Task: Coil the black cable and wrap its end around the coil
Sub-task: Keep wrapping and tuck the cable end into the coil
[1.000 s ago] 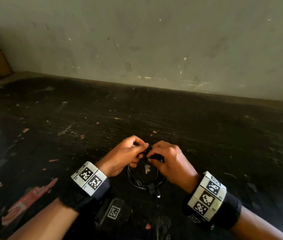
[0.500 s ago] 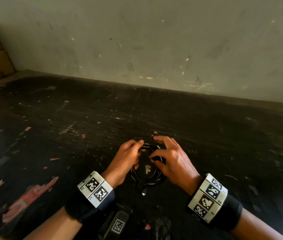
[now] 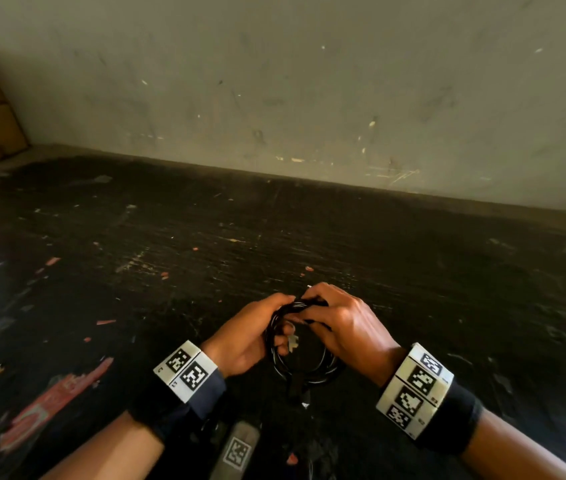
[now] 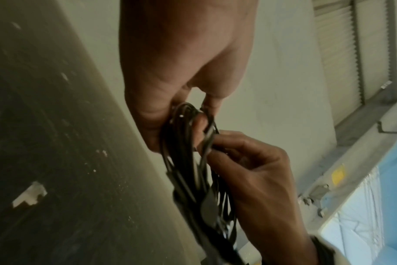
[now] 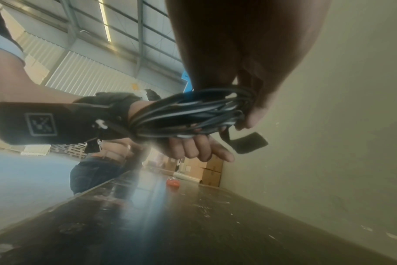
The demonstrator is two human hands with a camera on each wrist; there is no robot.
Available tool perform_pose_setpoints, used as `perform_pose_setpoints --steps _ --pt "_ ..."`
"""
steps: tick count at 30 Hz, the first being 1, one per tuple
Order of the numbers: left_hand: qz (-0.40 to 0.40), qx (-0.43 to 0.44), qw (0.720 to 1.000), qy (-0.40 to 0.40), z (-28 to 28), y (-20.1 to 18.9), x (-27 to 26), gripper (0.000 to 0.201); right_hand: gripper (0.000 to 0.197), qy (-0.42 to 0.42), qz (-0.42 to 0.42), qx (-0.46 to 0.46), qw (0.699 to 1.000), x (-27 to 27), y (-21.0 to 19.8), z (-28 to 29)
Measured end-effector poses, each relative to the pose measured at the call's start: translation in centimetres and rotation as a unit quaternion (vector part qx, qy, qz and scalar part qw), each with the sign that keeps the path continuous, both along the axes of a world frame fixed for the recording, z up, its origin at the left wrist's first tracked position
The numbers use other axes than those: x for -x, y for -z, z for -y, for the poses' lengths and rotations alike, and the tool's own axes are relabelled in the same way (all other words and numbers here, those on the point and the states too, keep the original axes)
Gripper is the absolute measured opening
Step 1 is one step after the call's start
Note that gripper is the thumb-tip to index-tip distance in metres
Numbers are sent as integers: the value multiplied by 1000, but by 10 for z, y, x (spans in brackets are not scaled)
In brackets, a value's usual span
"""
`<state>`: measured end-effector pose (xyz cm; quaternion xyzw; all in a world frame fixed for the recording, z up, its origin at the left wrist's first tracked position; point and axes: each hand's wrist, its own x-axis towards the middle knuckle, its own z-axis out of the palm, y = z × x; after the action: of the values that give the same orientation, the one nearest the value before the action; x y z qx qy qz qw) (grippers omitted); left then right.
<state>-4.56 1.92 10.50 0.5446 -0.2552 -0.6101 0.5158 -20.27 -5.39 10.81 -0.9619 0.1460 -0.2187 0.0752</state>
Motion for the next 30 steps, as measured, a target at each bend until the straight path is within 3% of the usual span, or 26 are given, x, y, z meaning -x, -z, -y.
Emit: perform_pose_setpoints --steps 6,14,22,30 --pt "-42 -3 999 25 2 3 1 24 25 -18 -15 -5 1000 3 -1 5" --pt "36 59 997 -20 2 14 7 27 29 -9 -13 20 1000 8 3 3" --pt "68 113 991 -20 1 21 10 29 26 -36 13 -39 998 7 6 4" --pt "180 142 971 -66 6 27 11 30 16 -8 49 27 998 5 4 -1"
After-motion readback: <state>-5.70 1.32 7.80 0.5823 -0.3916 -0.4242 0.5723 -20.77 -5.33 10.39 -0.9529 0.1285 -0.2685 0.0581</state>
